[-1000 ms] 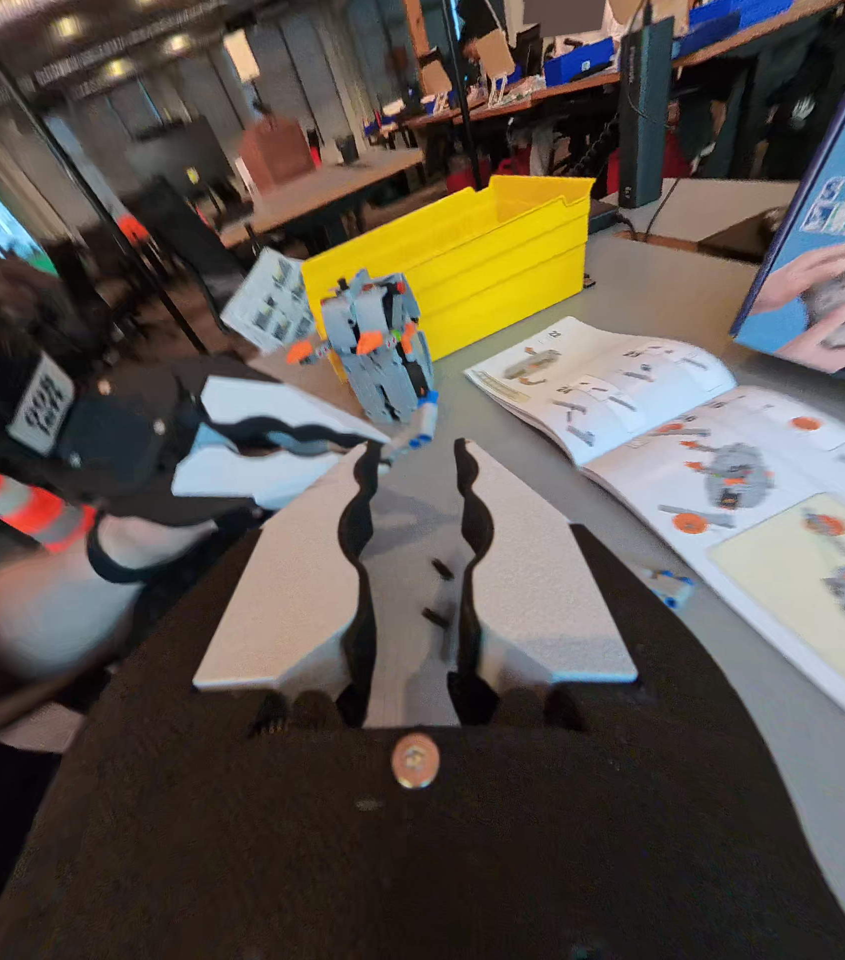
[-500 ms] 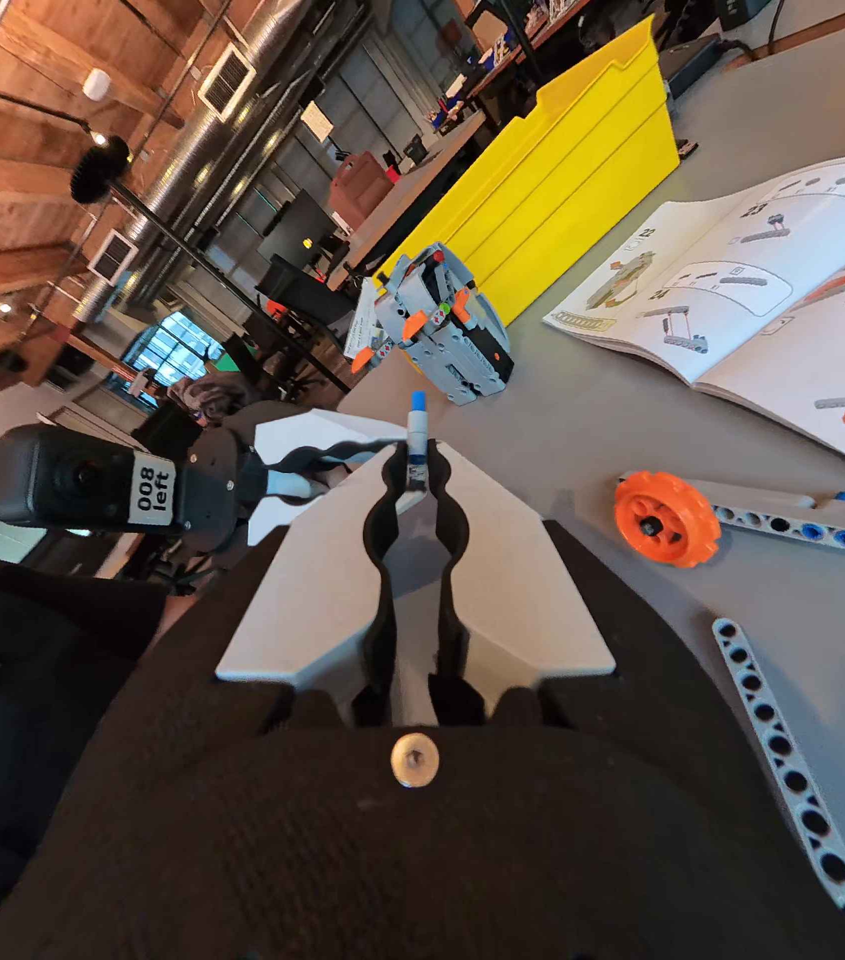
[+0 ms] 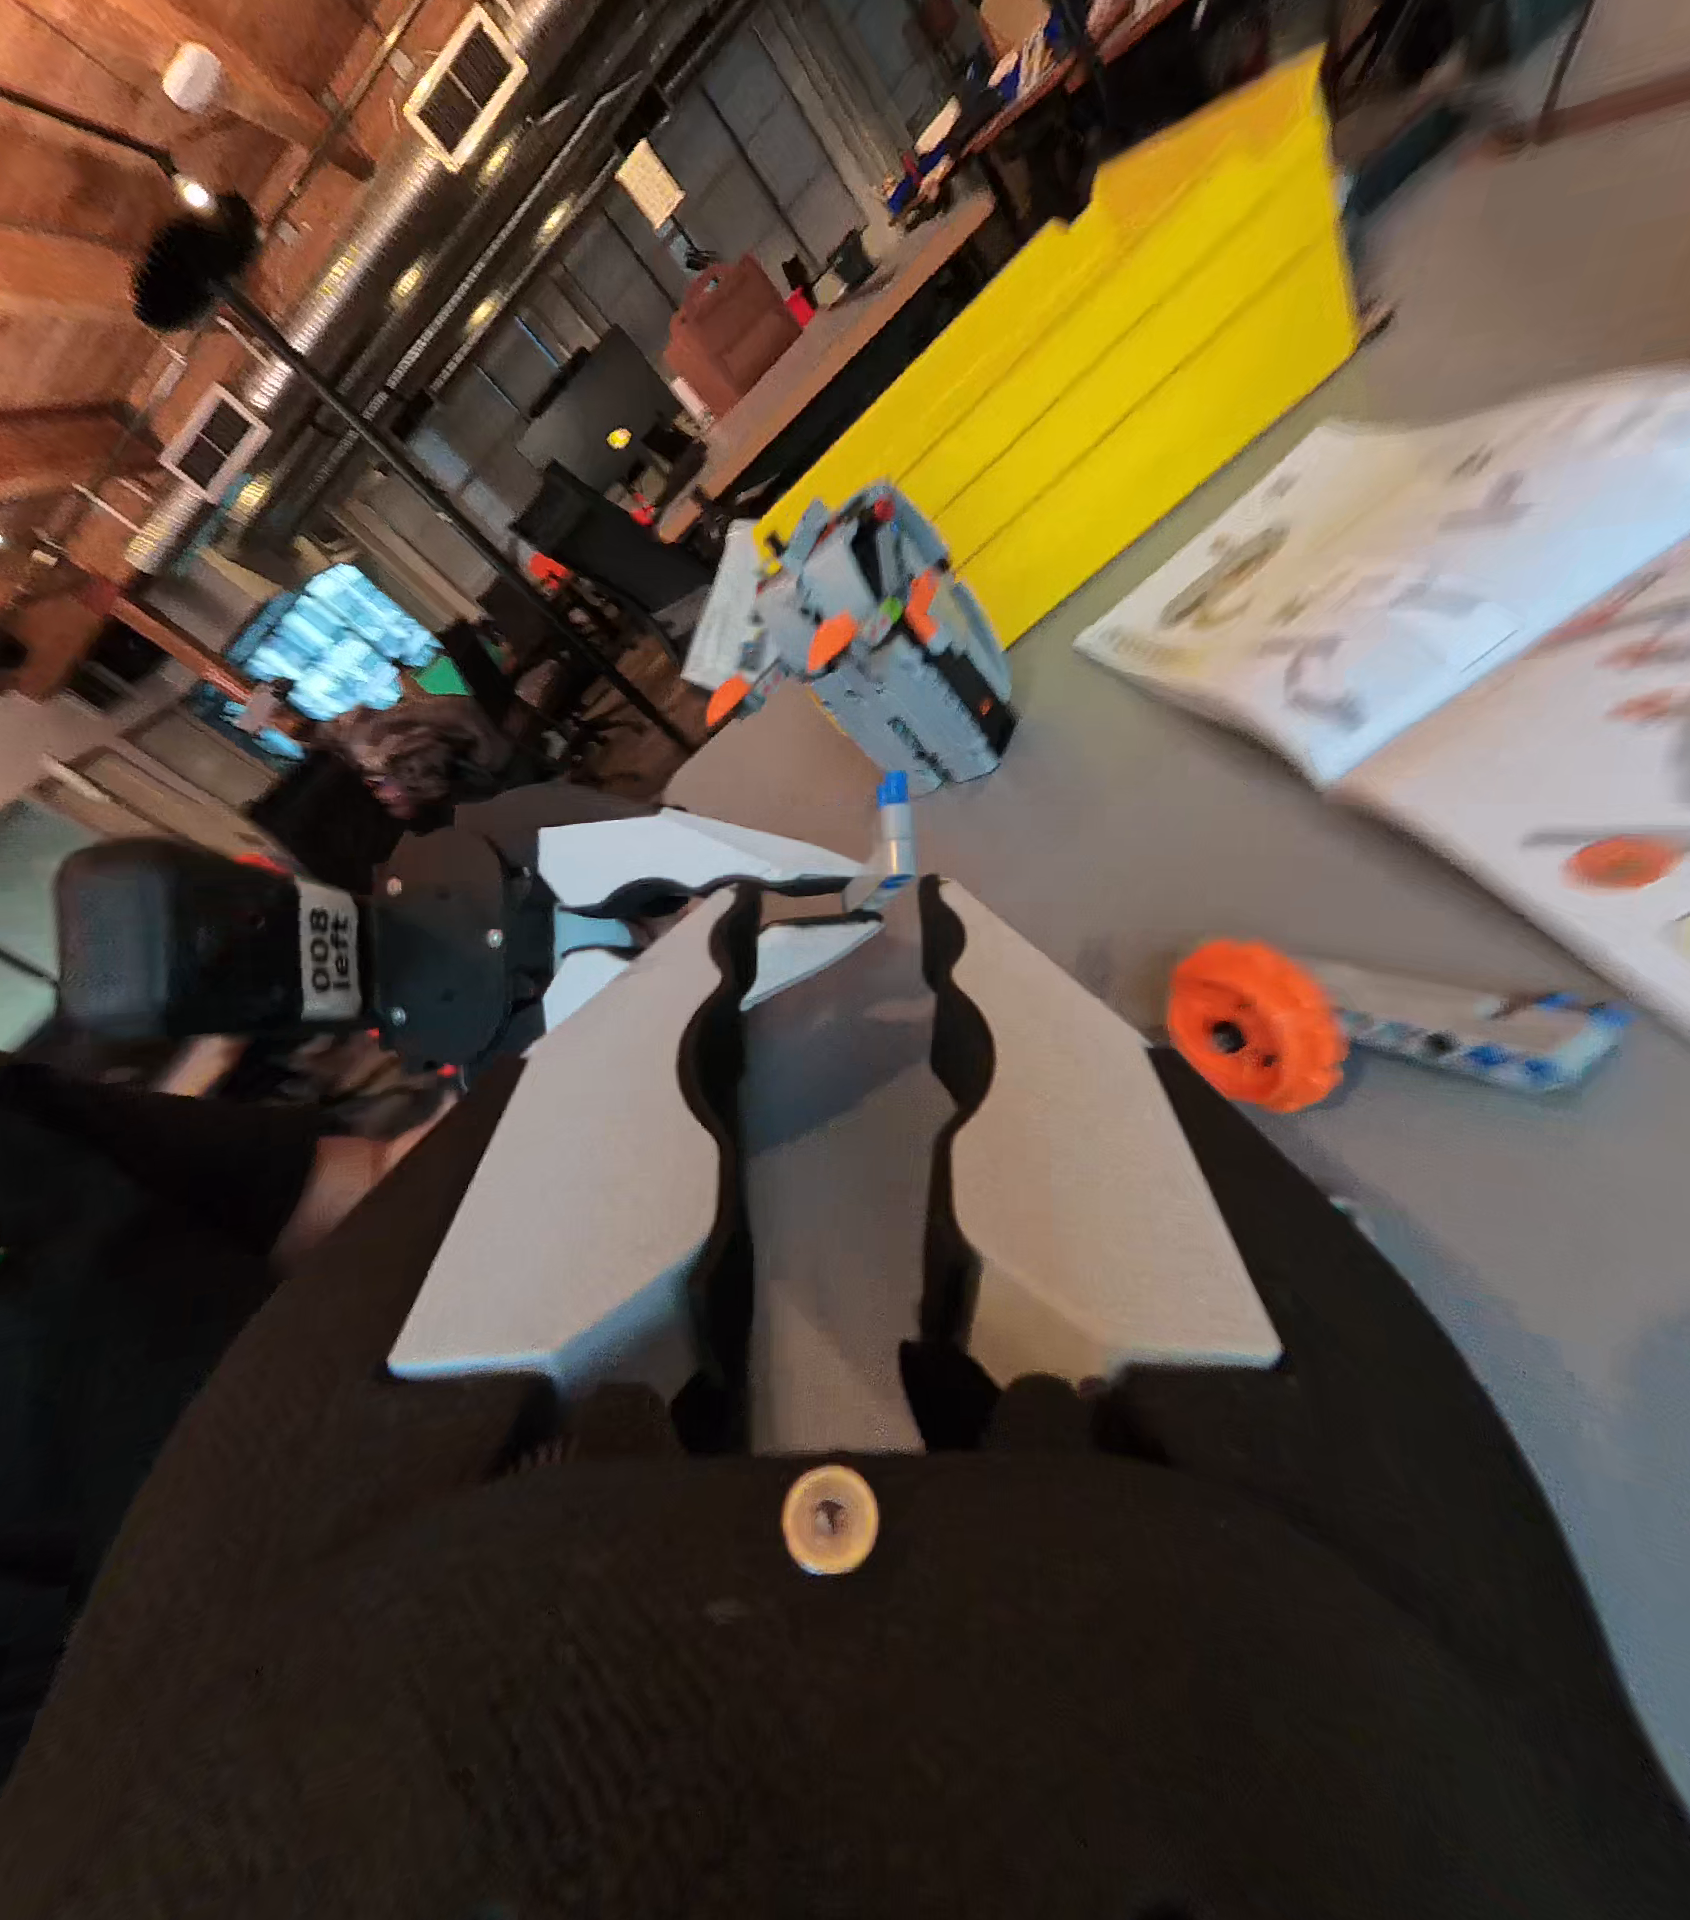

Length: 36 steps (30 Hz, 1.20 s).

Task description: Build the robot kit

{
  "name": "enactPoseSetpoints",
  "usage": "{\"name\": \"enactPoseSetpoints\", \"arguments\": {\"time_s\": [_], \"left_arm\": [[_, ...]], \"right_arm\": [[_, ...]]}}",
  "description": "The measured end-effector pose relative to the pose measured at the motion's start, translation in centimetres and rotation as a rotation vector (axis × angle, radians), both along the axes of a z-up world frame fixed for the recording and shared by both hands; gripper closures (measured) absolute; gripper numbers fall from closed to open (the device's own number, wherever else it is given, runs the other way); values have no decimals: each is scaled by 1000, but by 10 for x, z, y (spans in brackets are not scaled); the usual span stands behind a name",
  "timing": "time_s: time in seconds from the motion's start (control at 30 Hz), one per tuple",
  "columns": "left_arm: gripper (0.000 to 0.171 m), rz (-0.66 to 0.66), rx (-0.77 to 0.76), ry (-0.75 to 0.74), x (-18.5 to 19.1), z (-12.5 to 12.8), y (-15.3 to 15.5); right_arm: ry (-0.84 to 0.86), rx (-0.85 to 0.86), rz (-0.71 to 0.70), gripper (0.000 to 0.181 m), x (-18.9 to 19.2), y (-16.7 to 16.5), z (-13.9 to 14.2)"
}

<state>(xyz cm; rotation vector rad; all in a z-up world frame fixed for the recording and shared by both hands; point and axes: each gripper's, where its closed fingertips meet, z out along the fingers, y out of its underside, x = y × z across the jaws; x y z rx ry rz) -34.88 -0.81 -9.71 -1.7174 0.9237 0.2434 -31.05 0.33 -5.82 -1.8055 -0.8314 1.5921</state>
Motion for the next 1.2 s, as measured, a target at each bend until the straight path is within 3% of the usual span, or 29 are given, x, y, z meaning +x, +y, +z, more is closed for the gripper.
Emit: {"name": "enactPoseSetpoints", "arguments": {"time_s": [0.07,0.17,0.27,0.47,0.77,0.83,1.03,1.2], "left_arm": [[165,85,-110,-6,-23,-13,2],[165,151,-356,-71,-44,-45,-8],[165,194,-461,-84,-60,-63,-15],[165,212,-538,-111,-70,-68,-18],[165,189,-645,-100,-74,-69,-22],[165,182,-674,-93,-73,-69,-22],[165,174,-781,-57,-71,-71,-26],[165,187,-832,2,-71,-71,-27]], "right_arm": [[-67,189,-90,152,25,19,12],[-359,400,-209,152,77,46,-11],[-492,374,-162,151,101,46,-43],[-689,408,-5,147,93,29,-87],[-738,427,25,163,83,23,-100],[-746,436,34,176,83,21,-100],[-754,434,40,177,84,20,-99],[-708,424,26,160,80,19,-92]]}}
